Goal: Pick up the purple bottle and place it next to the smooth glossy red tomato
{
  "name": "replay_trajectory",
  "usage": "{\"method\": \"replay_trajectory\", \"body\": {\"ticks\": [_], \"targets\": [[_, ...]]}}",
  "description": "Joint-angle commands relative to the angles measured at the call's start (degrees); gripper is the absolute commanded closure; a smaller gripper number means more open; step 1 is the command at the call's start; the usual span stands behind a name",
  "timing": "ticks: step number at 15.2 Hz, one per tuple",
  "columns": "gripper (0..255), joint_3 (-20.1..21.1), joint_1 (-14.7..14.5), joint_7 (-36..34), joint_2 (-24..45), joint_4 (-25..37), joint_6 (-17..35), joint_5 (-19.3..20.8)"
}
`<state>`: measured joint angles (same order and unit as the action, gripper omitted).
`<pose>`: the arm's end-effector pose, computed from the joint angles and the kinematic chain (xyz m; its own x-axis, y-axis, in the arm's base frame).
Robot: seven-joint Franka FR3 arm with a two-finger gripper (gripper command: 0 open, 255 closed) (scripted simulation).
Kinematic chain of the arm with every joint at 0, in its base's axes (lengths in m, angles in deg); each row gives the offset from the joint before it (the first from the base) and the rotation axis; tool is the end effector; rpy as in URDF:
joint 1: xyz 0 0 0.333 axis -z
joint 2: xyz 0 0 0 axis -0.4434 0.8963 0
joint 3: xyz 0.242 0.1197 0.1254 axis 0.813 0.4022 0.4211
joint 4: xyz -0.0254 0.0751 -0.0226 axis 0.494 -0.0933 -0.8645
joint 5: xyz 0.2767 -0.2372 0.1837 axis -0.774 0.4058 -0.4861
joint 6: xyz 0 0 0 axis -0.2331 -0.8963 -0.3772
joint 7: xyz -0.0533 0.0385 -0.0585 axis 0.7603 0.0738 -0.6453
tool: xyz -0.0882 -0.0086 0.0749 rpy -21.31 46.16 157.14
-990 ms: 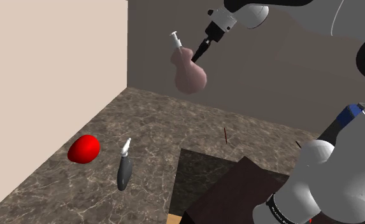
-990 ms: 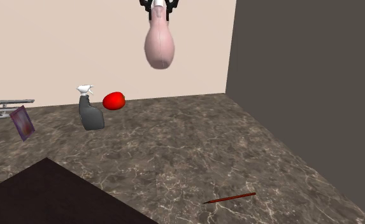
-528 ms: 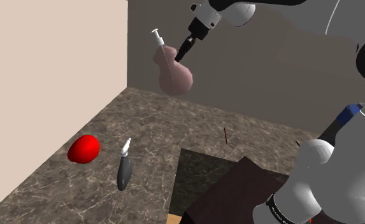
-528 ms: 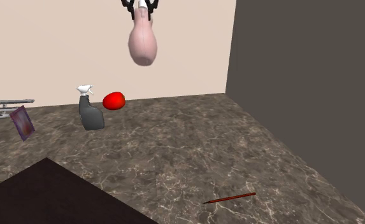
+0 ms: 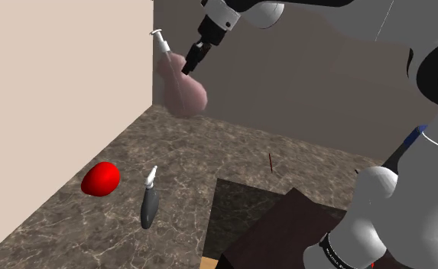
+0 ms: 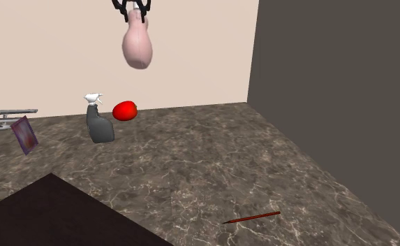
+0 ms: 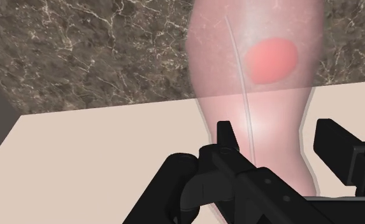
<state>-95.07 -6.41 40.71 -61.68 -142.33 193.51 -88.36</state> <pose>0.6149 0.1318 0.5777 0.7454 0.5281 0.4068 0.5929 -0.8041 -0.0427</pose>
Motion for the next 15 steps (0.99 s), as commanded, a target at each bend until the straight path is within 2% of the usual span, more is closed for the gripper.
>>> {"method": "replay_trajectory", "body": {"ticks": [1, 9, 15], "targets": [[255, 0.96, -1.05, -2.43, 2.06, 2.62, -0.04, 0.07], [255, 3.72, -4.69, -10.46, 10.87, 13.75, -1.29, 0.49], [255, 3.90, -5.10, -9.64, 10.25, 8.31, 3.51, 0.26]]}}
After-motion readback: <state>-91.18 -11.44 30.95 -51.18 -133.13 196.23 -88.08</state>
